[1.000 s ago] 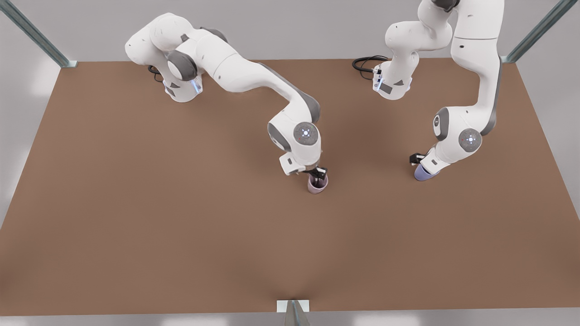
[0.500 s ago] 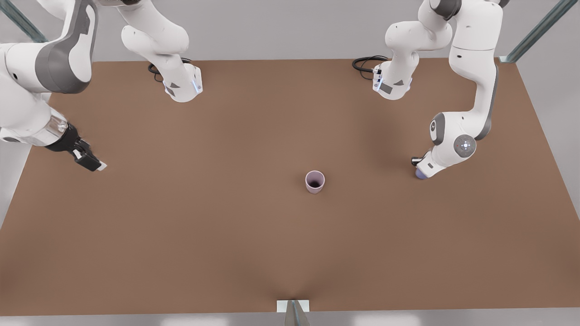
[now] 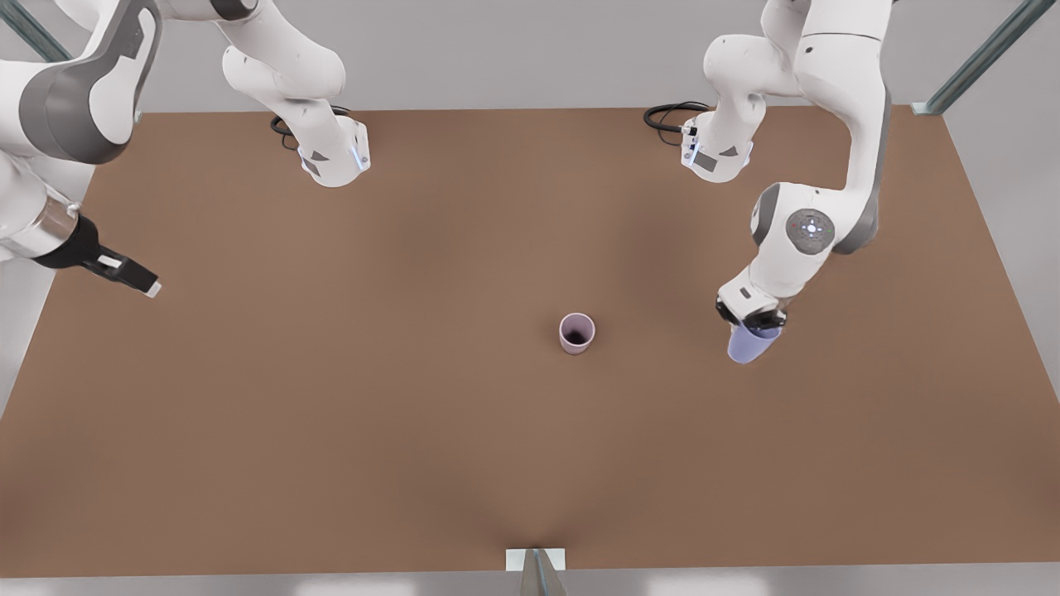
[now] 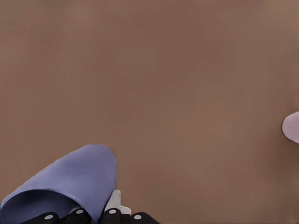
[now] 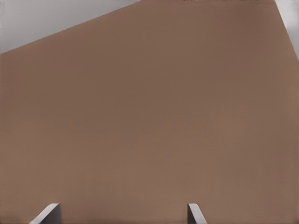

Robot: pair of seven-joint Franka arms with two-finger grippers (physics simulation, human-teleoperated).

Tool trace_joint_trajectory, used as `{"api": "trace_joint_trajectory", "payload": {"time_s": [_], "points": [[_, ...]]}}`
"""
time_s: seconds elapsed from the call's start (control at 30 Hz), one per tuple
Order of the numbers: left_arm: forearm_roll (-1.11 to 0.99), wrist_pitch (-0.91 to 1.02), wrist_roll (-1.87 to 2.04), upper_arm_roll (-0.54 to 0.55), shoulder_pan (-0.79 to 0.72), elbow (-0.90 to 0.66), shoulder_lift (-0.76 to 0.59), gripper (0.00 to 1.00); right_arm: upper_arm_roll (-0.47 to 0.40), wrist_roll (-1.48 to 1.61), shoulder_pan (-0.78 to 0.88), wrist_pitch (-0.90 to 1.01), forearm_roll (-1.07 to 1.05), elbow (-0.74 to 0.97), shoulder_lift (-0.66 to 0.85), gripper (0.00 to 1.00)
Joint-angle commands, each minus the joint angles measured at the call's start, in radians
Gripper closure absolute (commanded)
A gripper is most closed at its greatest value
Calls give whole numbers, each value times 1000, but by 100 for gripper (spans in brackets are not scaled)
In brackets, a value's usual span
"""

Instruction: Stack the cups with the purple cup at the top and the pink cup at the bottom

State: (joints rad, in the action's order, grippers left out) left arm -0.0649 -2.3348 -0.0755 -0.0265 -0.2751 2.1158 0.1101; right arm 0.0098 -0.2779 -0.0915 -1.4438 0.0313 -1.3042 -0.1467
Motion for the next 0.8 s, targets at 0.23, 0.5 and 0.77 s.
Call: {"api": "trace_joint_trajectory", "payload": {"time_s": [0.23,0.5,0.77], "points": [[-13,344,599,-1,-375,-421,213,79,1,342,4,10,-7,2,-1,0],[-12,370,747,0,-472,-471,270,79,1,342,6,5,-8,2,-5,0],[-13,357,786,-1,-493,-507,324,79,1,339,6,2,-8,2,-7,0]]}}
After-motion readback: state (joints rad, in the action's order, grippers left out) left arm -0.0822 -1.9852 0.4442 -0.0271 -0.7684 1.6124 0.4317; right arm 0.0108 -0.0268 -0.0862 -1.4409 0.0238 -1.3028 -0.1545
